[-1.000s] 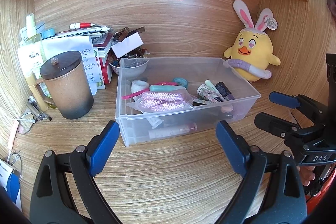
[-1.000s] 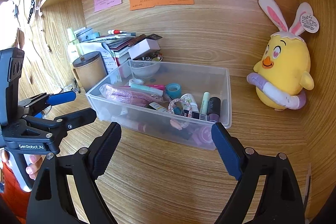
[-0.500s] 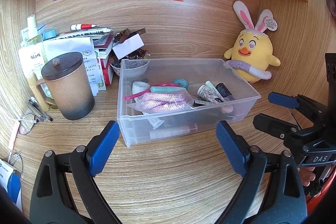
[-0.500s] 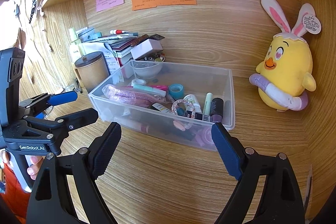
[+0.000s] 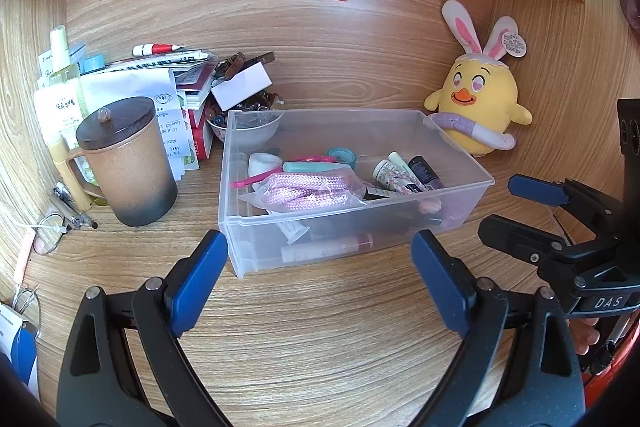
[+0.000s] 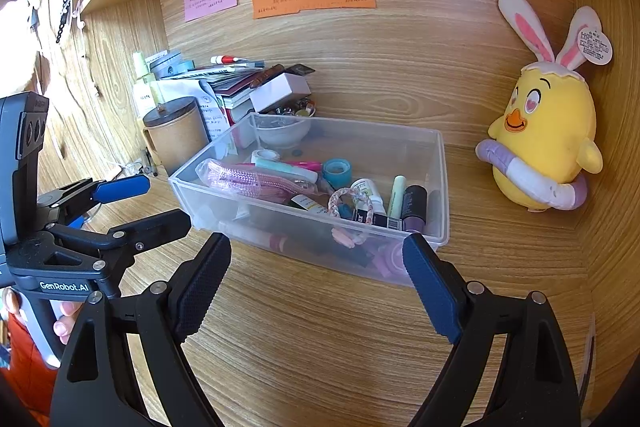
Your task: Organize objects
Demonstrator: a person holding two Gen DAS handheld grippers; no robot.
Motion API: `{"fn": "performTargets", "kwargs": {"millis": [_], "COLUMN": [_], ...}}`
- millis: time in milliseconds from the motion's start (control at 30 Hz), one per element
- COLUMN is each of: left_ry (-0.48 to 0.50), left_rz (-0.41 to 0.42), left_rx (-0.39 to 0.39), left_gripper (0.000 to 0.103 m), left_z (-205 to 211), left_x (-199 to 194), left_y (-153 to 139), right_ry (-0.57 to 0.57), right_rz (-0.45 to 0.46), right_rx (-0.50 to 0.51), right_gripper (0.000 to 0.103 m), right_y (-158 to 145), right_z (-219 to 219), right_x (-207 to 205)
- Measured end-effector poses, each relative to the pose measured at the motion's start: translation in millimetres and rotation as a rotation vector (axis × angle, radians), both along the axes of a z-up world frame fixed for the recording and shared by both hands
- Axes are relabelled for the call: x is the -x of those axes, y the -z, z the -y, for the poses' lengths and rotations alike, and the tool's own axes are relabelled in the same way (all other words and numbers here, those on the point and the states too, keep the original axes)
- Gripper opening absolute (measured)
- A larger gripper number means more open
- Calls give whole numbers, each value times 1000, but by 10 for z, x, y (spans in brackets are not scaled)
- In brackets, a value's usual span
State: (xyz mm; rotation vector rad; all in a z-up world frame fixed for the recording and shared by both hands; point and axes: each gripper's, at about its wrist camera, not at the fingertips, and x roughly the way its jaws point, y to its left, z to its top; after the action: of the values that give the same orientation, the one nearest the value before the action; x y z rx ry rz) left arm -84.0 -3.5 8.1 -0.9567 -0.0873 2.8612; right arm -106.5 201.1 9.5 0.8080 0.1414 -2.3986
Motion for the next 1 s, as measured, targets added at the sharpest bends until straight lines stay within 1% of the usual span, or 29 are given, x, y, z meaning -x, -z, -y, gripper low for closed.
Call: {"fn": "performTargets", "kwargs": {"millis": [233, 400, 700, 1000], "left_ry": [13, 16, 41, 24], "left_rz": [-13, -22, -6, 1], "left_rx": [-8, 1, -19, -42], "left_gripper": [94, 94, 94, 94], "left_z": [5, -17, -17, 29], "left_x": [-11, -23, -4, -10], "left_y": [-10, -12, 15, 19], "right_ry": [11, 19, 23, 37], "right_rz": [7, 8, 12, 18], "right_rx": [4, 9, 11, 15], "right_gripper": [86, 89, 91, 92], "right_y": [17, 22, 27, 46], "right_z": [-9, -24, -22, -23], "right_x": [8, 17, 28, 43]}}
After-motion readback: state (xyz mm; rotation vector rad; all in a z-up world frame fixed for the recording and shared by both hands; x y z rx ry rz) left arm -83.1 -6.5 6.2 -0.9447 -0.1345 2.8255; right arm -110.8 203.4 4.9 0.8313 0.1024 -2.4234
